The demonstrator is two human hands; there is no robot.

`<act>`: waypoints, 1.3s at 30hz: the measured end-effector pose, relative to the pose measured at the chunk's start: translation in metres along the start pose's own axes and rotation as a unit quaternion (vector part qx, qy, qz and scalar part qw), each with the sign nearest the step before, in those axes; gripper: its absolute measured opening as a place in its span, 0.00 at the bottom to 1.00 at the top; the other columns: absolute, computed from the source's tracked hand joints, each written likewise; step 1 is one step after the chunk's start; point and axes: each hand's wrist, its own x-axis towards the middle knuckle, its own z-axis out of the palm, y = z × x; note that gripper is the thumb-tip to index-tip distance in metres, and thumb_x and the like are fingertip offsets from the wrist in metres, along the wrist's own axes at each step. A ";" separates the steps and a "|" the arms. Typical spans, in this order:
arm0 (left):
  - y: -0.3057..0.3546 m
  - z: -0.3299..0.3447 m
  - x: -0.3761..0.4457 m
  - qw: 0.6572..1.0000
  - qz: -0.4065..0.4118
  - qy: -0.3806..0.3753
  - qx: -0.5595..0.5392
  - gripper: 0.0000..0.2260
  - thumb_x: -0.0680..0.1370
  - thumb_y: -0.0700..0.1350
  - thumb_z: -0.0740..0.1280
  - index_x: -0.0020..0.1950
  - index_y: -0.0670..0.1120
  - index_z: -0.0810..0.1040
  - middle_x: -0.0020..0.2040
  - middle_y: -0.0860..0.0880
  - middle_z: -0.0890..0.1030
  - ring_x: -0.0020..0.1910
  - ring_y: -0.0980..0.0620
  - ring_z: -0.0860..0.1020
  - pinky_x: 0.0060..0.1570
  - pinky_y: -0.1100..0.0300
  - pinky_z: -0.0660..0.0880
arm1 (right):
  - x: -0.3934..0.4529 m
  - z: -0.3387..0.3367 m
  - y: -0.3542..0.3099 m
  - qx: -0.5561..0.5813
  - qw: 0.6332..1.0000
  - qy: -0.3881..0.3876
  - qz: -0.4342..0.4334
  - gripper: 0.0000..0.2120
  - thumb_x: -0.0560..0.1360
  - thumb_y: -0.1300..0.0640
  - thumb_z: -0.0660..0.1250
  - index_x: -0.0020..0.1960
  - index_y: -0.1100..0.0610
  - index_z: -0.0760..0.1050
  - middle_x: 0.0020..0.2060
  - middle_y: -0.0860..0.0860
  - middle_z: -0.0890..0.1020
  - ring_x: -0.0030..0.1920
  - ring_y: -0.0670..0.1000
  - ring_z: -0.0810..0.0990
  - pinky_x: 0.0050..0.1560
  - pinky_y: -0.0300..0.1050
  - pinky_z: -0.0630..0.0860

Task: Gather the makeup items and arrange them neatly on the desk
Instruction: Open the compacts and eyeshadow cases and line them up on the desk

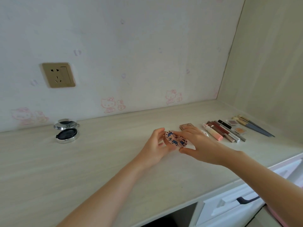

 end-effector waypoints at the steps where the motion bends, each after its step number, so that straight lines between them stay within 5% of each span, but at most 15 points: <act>1: 0.004 -0.004 -0.004 0.999 0.000 0.014 -0.030 0.30 0.73 0.40 0.73 0.70 0.45 0.63 0.65 0.50 0.73 0.64 0.60 0.72 0.59 0.70 0.71 | 0.001 -0.001 -0.006 0.021 1.000 0.008 0.000 0.29 0.76 0.43 0.65 0.74 0.46 0.61 0.64 0.47 0.70 0.71 0.46 0.58 0.69 0.41 0.58; 4: 0.014 -0.017 -0.018 0.991 0.001 0.065 -0.120 0.22 0.74 0.40 0.72 0.65 0.45 0.70 0.62 0.50 0.77 0.59 0.59 0.77 0.55 0.67 0.76 | 0.005 0.000 -0.025 0.071 0.997 0.037 -0.006 0.27 0.75 0.39 0.61 0.72 0.45 0.63 0.56 0.41 0.71 0.62 0.42 0.65 0.63 0.41 0.66; 8: 0.022 -0.032 -0.038 0.963 -0.011 0.071 -0.259 0.21 0.73 0.46 0.72 0.65 0.45 0.73 0.61 0.47 0.80 0.60 0.50 0.79 0.62 0.54 0.74 | 0.012 0.003 -0.058 0.138 0.987 0.075 0.013 0.29 0.72 0.32 0.55 0.69 0.42 0.66 0.55 0.40 0.72 0.56 0.31 0.67 0.54 0.25 0.63; 12: 0.021 -0.051 -0.052 0.942 -0.009 0.075 -0.327 0.23 0.73 0.45 0.73 0.66 0.44 0.73 0.61 0.41 0.79 0.61 0.45 0.78 0.63 0.53 0.74 | 0.021 0.007 -0.088 0.216 0.972 0.091 0.031 0.28 0.69 0.30 0.56 0.66 0.40 0.70 0.53 0.38 0.72 0.53 0.33 0.73 0.54 0.28 0.68; 23: -0.002 -0.120 -0.115 0.947 -0.008 0.125 -0.295 0.26 0.69 0.45 0.75 0.66 0.51 0.75 0.63 0.45 0.78 0.60 0.43 0.79 0.59 0.46 0.76 | 0.043 0.045 -0.170 0.305 0.952 0.026 0.030 0.19 0.74 0.37 0.61 0.64 0.37 0.71 0.53 0.39 0.74 0.51 0.36 0.76 0.52 0.29 0.72; 29: -0.008 -0.153 -0.142 0.951 -0.013 0.147 -0.271 0.29 0.67 0.47 0.76 0.67 0.52 0.74 0.63 0.48 0.79 0.59 0.45 0.79 0.56 0.52 0.78 | 0.056 0.052 -0.205 0.314 0.949 -0.021 0.007 0.18 0.75 0.41 0.63 0.64 0.43 0.72 0.54 0.36 0.78 0.54 0.35 0.76 0.56 0.35 0.75; 39: -0.015 -0.172 -0.156 0.935 -0.016 0.149 -0.322 0.25 0.66 0.43 0.76 0.63 0.45 0.77 0.62 0.42 0.79 0.57 0.41 0.80 0.49 0.54 0.79 | 0.077 0.052 -0.222 0.312 0.948 -0.053 0.011 0.34 0.61 0.36 0.71 0.65 0.41 0.70 0.53 0.36 0.80 0.53 0.33 0.78 0.58 0.38 0.76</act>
